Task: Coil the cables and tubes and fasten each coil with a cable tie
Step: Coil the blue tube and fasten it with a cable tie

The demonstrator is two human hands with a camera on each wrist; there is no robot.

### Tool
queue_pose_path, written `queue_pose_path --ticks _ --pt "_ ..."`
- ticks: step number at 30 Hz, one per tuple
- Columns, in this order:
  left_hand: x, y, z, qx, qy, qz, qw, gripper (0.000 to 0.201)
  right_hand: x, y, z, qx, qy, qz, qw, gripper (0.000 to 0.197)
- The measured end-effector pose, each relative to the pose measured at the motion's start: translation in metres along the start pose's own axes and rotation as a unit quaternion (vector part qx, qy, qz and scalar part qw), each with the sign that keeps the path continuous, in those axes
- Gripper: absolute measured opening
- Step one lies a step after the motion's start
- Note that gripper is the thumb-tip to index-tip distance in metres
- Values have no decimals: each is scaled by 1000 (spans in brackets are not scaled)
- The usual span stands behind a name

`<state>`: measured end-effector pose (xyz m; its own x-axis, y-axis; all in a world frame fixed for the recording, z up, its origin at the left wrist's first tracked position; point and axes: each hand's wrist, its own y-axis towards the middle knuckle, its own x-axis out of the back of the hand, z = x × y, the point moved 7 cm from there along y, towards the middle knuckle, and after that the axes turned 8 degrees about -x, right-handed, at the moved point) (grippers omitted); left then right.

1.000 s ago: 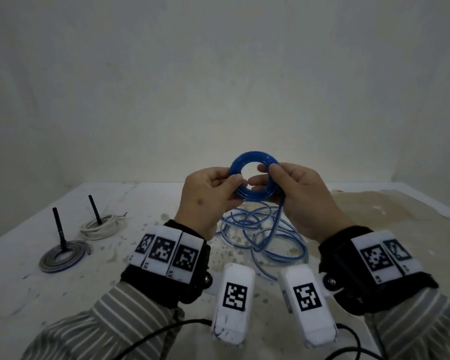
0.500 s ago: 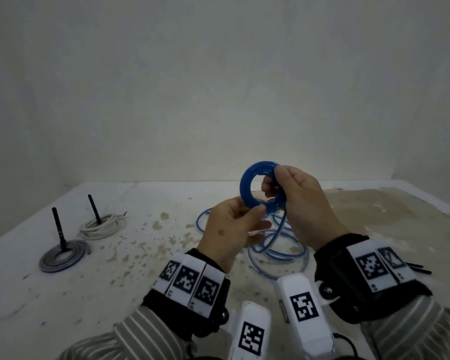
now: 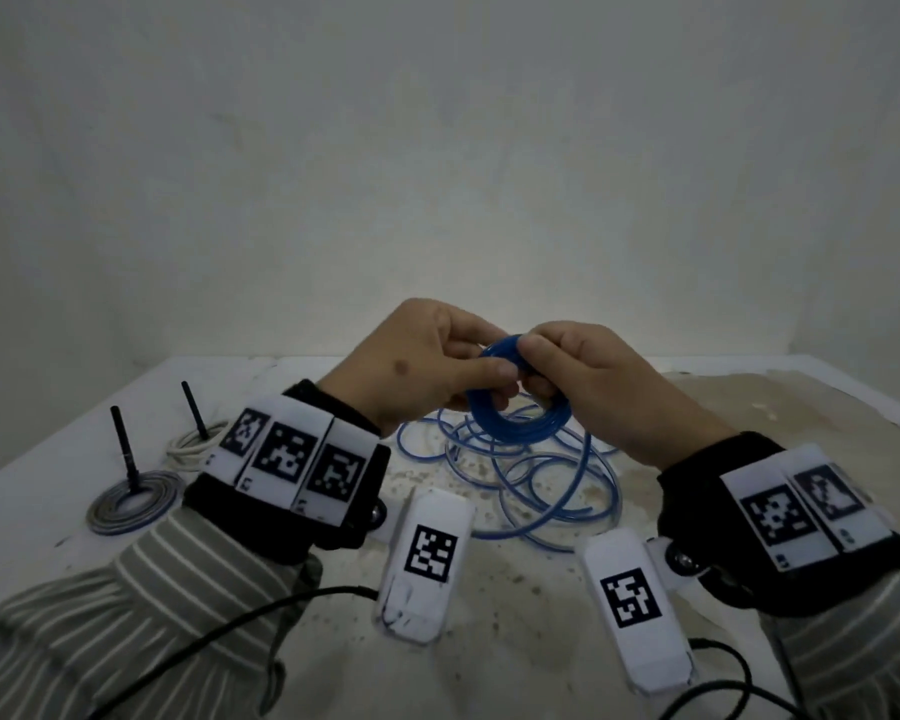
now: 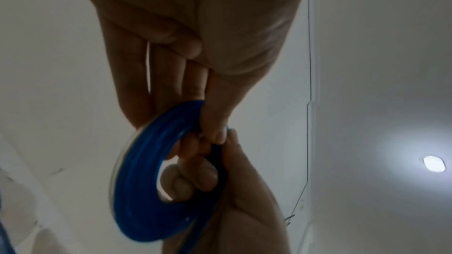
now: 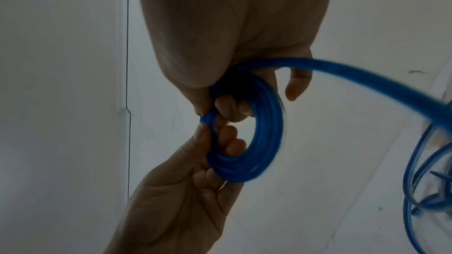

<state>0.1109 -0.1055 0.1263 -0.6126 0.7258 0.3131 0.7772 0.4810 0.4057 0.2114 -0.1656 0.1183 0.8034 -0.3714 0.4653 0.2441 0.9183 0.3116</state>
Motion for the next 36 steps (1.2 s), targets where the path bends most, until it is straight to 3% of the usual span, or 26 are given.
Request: queue_pose_path --ticks 4,8,12,15,18,23,25,29,31,36 --pt "8 -1 5 -15 -59 -96 994 23 2 1 -5 -3 78 -46 996 31" --pt "15 -4 19 -3 -156 -200 967 16 2 -1 -26 -63 169 -77 981 32" --pt "-1 -7 33 11 -225 -236 945 15 -2 -3 -33 -66 214 -106 969 36" --pt "-26 -14 47 34 -246 -212 945 11 4 -2 -35 -64 215 -129 966 38" --pt "-35 -16 53 68 -205 -159 963 8 9 -3 -38 -61 167 -126 976 40" --pt "-17 -9 32 61 -101 -76 990 10 10 -4 -28 -45 -18 -49 998 38" --pt "-9 -5 21 50 -54 -50 996 15 6 -4 -21 -34 -111 -22 993 37" --pt "-15 -5 20 78 59 38 994 9 -2 -6 -12 -14 -183 -3 983 37" --pt "-15 -6 22 78 62 36 994 6 -2 -7 -13 -14 -154 -2 988 37" --pt "-10 -9 31 78 -33 -39 996 3 2 -12 -20 -54 63 -1 997 37"
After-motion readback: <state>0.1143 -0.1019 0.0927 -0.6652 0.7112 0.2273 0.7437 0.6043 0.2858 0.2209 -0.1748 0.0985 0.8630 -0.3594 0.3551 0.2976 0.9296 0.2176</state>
